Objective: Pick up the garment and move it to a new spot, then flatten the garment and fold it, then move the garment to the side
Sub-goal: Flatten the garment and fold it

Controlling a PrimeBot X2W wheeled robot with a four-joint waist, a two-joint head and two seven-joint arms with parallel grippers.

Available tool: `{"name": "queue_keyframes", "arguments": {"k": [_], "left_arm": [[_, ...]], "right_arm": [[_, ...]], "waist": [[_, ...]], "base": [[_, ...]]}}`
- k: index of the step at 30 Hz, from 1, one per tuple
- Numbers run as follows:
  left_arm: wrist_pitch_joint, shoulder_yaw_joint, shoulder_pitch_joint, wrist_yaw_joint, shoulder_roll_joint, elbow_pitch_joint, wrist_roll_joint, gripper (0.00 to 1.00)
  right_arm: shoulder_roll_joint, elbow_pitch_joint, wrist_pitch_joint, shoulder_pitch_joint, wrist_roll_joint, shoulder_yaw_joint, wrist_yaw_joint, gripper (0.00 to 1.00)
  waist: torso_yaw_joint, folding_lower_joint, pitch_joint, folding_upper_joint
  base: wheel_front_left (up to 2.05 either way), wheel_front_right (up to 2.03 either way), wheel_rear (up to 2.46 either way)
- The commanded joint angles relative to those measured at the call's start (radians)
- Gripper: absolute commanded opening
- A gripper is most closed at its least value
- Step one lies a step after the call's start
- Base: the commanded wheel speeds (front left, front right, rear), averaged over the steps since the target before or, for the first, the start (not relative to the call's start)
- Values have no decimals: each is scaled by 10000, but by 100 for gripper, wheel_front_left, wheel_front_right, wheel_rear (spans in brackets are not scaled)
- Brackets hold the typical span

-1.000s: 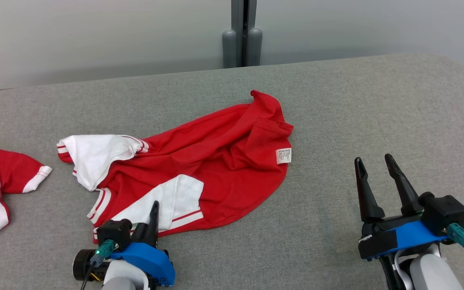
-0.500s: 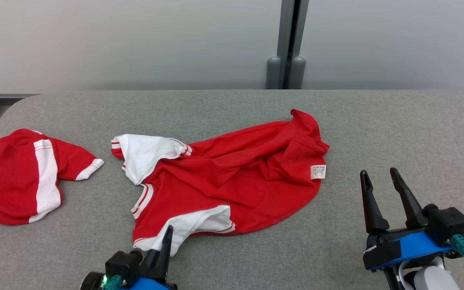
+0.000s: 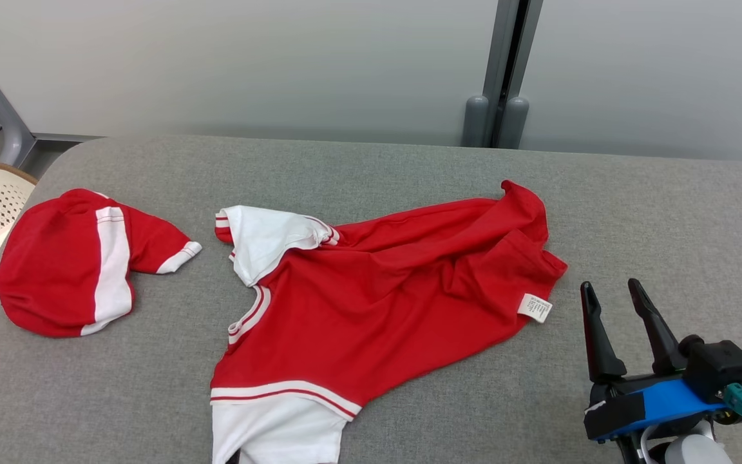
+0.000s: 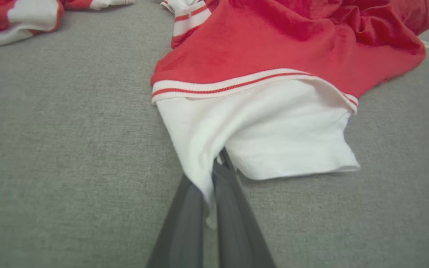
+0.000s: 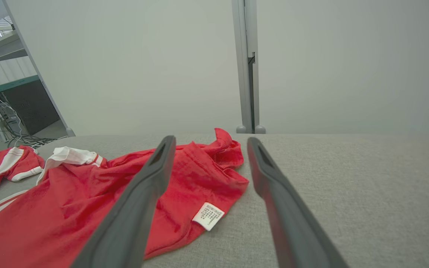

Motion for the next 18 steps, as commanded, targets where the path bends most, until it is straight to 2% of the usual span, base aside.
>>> {"name": "queue_keyframes", "arguments": {"k": [1, 3, 4, 5, 6, 13, 18], "left_arm": [[-6, 126, 66, 113, 130, -4, -74, 0], [7, 254, 92, 193, 206, 38, -138, 0], [15, 269, 68, 178, 232, 50, -167, 5], [-17, 293, 23, 210, 250, 34, -175, 95], [-55, 310, -24, 235, 274, 24, -179, 100], [-262, 635, -105, 536, 232, -496, -58, 100], [-312, 1060, -61, 848, 152, -1668, 258, 100]], "right_arm": [[-8, 37, -37, 88, -51, -2, 1, 100], [-31, 39, -37, 64, -48, -2, 1, 100], [-45, 43, -37, 59, -46, 10, 1, 100], [-53, 51, -35, 53, -42, 22, 1, 100], [-66, 67, -35, 42, -38, 35, 1, 100], [-113, 110, -37, 35, 17, 21, 1, 100], [-99, 112, -37, 64, 21, 22, 1, 100]], "waist": [[27, 0, 17, 0], [48, 0, 29, 0], [51, 0, 32, 0], [51, 0, 34, 0], [44, 0, 35, 0], [-64, 0, -33, 0], [-206, 0, -98, 0]], "base": [[0, 0, 0], [0, 0, 0], [0, 0, 0], [0, 0, 0], [0, 0, 0], [0, 0, 0], [0, 0, 0]]}}
